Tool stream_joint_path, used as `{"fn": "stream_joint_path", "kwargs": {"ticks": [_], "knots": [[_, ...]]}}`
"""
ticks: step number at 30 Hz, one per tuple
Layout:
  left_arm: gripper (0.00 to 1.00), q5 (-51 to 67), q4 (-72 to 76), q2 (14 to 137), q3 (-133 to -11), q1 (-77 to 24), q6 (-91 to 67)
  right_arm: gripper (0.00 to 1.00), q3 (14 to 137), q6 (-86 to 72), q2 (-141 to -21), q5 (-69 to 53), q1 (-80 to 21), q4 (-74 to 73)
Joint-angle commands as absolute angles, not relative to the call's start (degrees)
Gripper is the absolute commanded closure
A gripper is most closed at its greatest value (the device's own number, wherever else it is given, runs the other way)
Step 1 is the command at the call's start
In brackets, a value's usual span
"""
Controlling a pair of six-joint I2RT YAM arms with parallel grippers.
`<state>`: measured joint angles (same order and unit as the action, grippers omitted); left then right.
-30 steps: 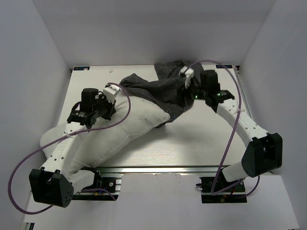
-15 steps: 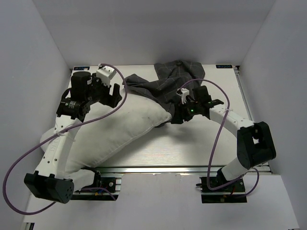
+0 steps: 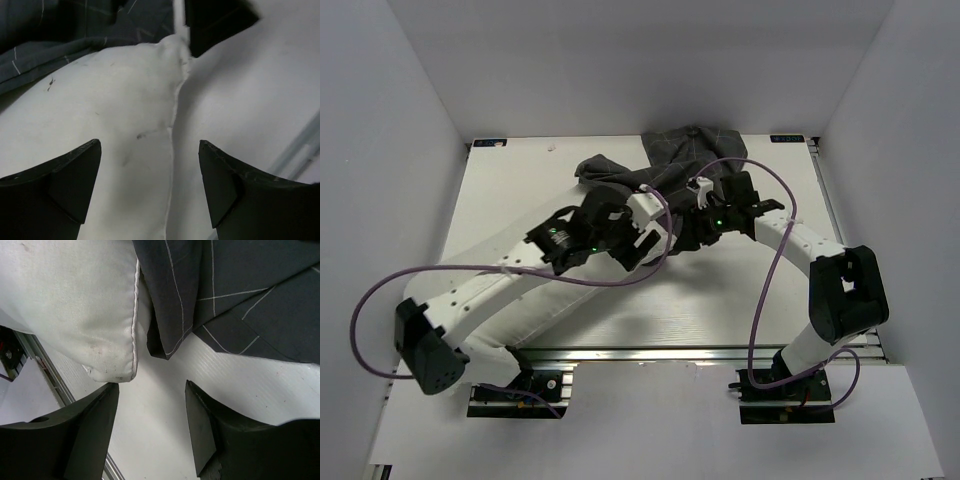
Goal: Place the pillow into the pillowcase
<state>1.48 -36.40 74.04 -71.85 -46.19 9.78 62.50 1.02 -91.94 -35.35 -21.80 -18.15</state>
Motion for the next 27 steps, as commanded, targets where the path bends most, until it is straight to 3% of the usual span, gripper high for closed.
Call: {"fn": "stream_joint_path", "kwargs": {"ticks": [1, 7, 11, 14, 15, 16, 27], "knots": [[0.12, -14.2, -30.9, 77.0, -69.9, -47.1, 10.4, 0.39, 64.6, 0.9, -92.2, -35.9, -21.4, -19.9], [0.12, -20.0, -24.9, 82.6, -67.2, -47.1, 13.4, 0.39, 64.2, 1.7, -91.7, -35.2, -21.1, -21.4], [0.25, -24.3, -25.3, 85.9, -66.2, -47.1, 12.9, 0.39, 64.0, 1.8, -91.8, -34.8, -20.9, -21.1], [0.59, -24.6, -25.2, 85.8, -64.7, -47.0, 12.2, 0.39, 64.2, 1.7, -92.0, -34.8, -20.8, -20.2], [0.87, -25.0, -25.5, 85.3, -63.8, -46.9, 11.6, 0.39, 64.2, 1.5, -92.2, -35.0, -20.8, -20.0], [1.00, -25.7, -25.8, 83.8, -63.5, -46.9, 11.1, 0.39, 64.5, 1.3, -92.4, -35.0, -20.8, -19.6], [1.00, -27.7, -29.2, 71.5, -58.0, -43.3, 5.4, 0.46, 69.3, -4.2, -96.9, -32.8, -23.1, -15.2]]}}
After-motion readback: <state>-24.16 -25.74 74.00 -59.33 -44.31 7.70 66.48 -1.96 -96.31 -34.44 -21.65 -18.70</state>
